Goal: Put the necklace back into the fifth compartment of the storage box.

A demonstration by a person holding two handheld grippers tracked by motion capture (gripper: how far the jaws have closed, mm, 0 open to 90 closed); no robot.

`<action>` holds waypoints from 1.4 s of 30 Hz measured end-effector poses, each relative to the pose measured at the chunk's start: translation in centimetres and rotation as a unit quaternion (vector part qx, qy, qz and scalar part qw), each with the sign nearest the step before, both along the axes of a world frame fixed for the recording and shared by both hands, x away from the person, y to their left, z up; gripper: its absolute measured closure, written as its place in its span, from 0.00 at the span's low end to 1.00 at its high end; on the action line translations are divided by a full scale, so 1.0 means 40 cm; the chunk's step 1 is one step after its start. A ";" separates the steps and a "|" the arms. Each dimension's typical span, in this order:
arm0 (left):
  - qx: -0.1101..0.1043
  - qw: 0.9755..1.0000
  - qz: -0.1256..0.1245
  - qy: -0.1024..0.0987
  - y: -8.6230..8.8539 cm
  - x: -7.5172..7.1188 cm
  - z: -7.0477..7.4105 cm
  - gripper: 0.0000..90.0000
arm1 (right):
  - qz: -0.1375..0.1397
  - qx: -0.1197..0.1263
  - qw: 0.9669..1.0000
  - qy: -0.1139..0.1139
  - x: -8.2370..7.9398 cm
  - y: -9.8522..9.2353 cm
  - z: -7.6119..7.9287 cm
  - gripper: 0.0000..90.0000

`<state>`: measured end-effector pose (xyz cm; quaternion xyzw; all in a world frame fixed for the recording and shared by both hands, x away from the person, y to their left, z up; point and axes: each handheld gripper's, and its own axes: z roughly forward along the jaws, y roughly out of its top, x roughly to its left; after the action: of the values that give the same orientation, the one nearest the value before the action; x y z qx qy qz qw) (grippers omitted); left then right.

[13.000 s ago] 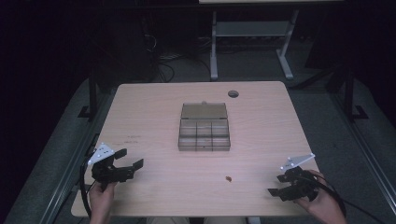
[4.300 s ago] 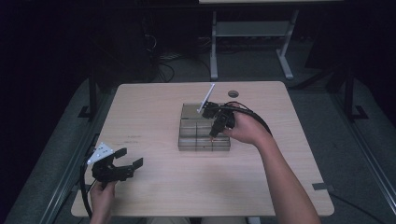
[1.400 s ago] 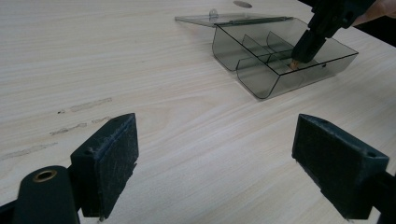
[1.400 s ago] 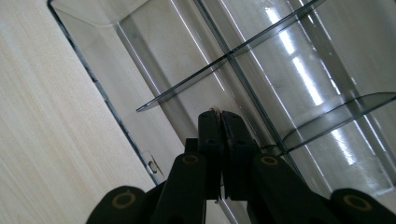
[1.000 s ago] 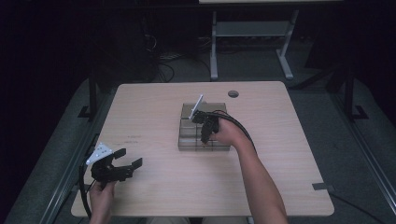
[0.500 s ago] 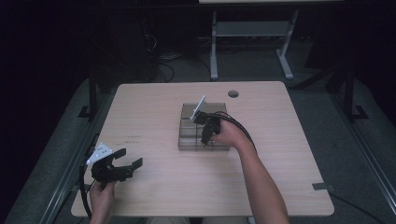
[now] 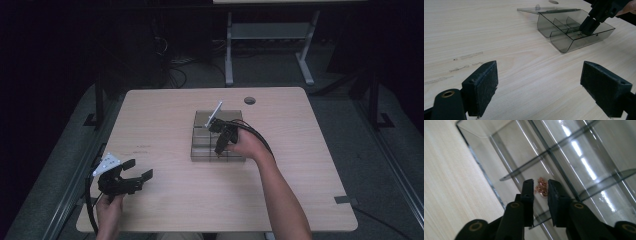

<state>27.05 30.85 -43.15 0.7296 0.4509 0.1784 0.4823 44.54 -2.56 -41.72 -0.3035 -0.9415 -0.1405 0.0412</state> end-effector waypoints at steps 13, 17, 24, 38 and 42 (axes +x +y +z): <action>0.002 1.000 0.000 0.004 -0.003 0.001 -0.003 0.16 | -0.005 0.014 1.000 -0.013 -0.007 -0.023 0.001 0.72; -0.001 1.000 -0.002 0.006 -0.003 0.002 -0.004 0.16 | -0.005 0.020 1.000 -0.011 -0.011 -0.030 0.003 0.68; -0.004 1.000 -0.002 0.003 -0.004 -0.002 -0.001 0.16 | -0.010 0.022 1.000 -0.013 -0.018 -0.042 0.012 0.64; -0.004 1.000 -0.002 0.005 -0.003 -0.001 -0.002 0.16 | -0.020 0.043 0.998 -0.041 -0.029 -0.078 0.052 0.56; -0.001 1.000 0.000 0.006 -0.002 -0.001 -0.002 0.16 | -0.021 0.054 0.997 -0.046 -0.034 -0.093 0.066 0.54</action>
<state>27.01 30.77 -43.25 0.7303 0.4540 0.1735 0.4800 43.18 -6.28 -39.06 -0.3140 -0.9268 -0.2058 0.0114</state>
